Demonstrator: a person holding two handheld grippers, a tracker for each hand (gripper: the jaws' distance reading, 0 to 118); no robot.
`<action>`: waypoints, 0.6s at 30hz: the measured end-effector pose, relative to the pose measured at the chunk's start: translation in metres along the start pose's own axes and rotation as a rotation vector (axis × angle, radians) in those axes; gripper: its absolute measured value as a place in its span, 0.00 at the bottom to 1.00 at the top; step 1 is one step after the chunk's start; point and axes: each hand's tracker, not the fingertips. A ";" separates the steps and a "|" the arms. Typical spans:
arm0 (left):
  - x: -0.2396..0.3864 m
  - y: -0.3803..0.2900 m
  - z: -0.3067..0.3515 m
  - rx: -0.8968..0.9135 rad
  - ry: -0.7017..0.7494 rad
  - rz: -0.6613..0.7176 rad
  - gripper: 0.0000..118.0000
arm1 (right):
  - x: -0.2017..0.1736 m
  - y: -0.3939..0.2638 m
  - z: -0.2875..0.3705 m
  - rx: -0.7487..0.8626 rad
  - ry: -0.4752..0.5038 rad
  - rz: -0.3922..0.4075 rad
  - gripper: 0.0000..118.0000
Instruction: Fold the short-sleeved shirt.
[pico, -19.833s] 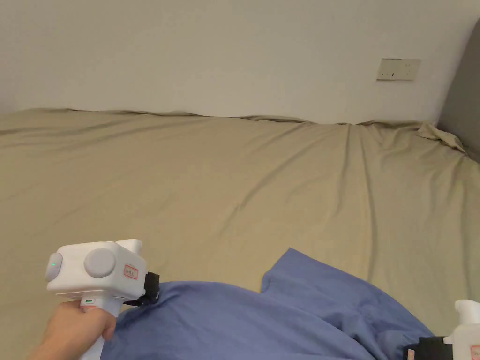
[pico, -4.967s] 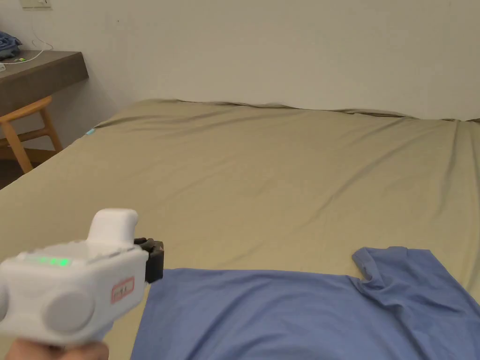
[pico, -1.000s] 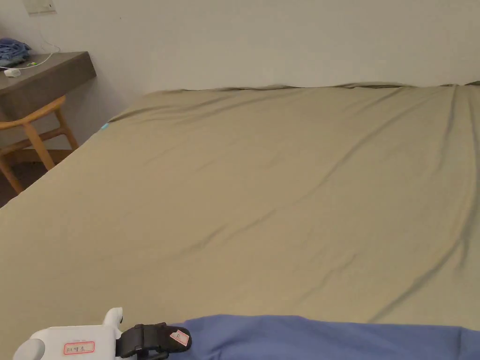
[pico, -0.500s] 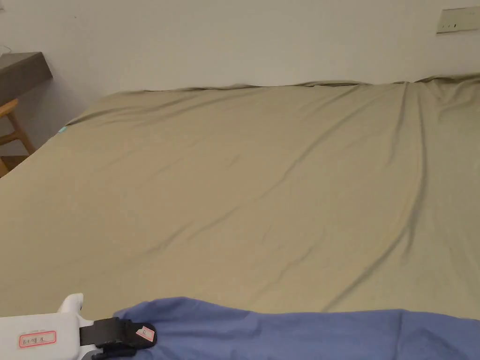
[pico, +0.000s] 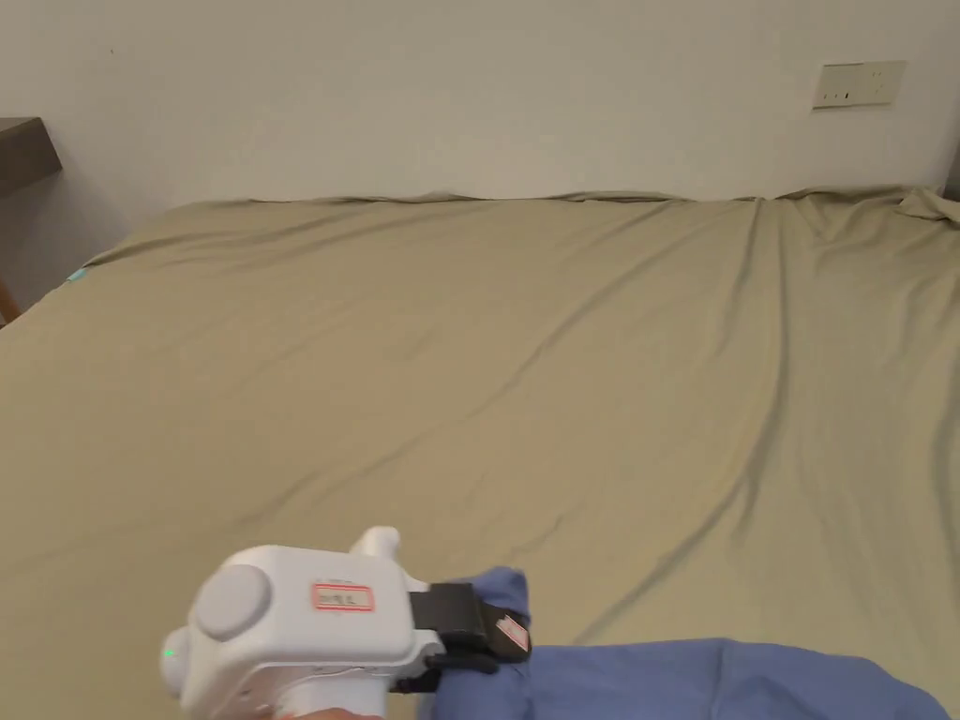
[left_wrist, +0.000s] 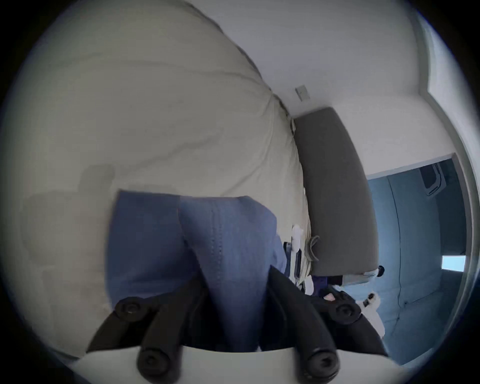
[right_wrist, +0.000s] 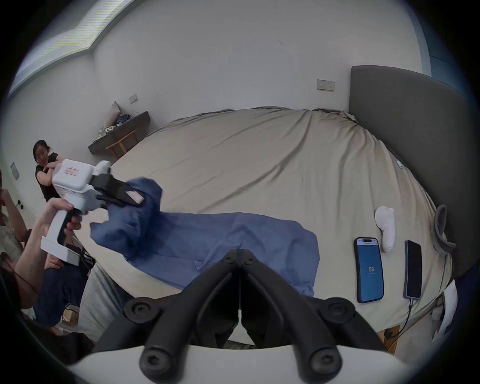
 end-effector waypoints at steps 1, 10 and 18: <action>-0.001 -0.001 -0.015 -0.030 0.013 0.004 0.11 | 0.001 -0.001 -0.001 0.001 -0.001 -0.001 0.02; -0.032 0.002 -0.030 -0.009 -0.095 0.079 0.75 | -0.002 -0.003 -0.004 -0.025 -0.004 -0.008 0.02; -0.051 -0.020 -0.035 0.060 -0.105 -0.062 0.00 | -0.012 -0.007 -0.003 -0.026 0.018 0.008 0.02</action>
